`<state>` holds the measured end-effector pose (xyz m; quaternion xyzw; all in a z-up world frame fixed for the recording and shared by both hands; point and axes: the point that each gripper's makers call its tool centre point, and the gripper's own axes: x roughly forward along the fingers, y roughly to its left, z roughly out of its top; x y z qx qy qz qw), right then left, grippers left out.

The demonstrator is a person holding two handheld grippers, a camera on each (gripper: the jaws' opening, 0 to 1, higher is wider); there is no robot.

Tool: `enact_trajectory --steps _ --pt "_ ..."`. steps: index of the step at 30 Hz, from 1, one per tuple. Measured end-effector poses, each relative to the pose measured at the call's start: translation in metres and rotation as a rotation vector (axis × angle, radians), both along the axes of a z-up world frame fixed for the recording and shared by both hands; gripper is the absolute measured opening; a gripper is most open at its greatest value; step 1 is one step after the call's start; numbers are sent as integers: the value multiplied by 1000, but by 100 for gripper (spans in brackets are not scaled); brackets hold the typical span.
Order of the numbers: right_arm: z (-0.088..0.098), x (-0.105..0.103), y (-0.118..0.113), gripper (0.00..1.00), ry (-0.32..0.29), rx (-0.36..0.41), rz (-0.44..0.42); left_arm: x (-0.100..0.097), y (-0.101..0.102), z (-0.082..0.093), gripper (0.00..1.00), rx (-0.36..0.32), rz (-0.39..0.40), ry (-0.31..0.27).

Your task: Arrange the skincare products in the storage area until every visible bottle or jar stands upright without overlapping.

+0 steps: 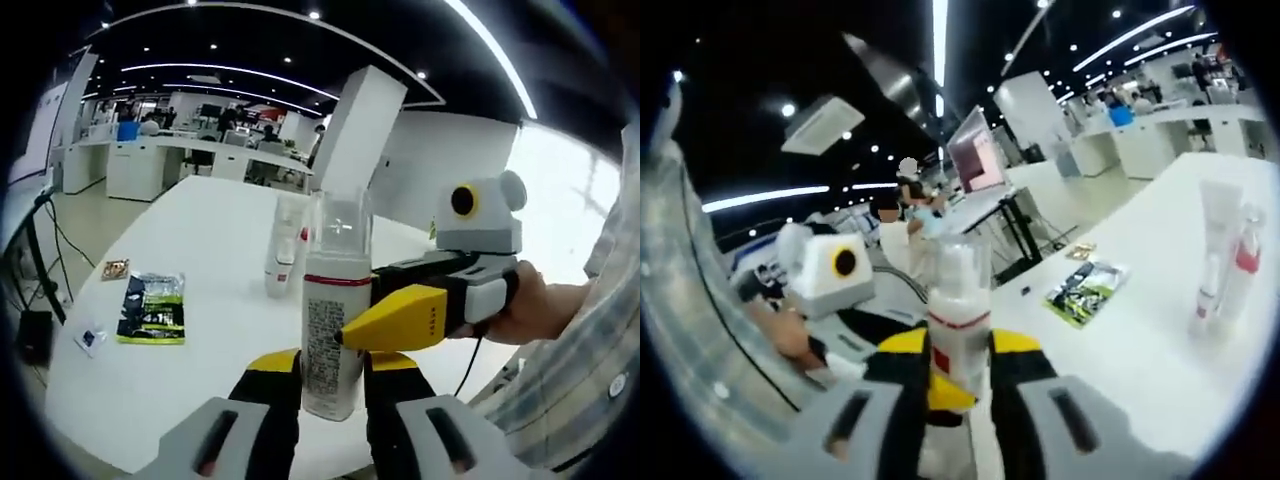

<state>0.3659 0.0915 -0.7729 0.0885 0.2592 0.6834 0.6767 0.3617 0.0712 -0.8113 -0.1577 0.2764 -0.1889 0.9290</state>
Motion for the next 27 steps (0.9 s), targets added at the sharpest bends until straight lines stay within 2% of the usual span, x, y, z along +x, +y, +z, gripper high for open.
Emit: enact_trajectory --steps 5,11,13,15,17,19,23,27 --pt "4 4 -3 20 -2 16 -21 3 -2 3 24 25 -31 -15" --pt "3 8 -9 20 17 11 -18 7 -9 4 24 -31 15 -31" --pt "0 4 -15 20 7 0 -24 5 -15 1 24 -33 -3 -19" --pt "-5 0 -21 20 -13 -19 -30 -1 -20 -3 24 -2 -43 -6" --pt "-8 -5 -25 20 -22 -29 -23 -7 -25 -6 23 -14 -66 0" --pt "-11 -9 -27 20 -28 -35 -20 -12 -27 -9 23 -41 -69 13" --pt "-17 -12 -30 20 -34 -50 -22 -18 -30 -15 23 -48 -67 33" --pt "-14 -2 -35 20 -39 -42 -57 -20 -30 -16 23 -51 -61 43"
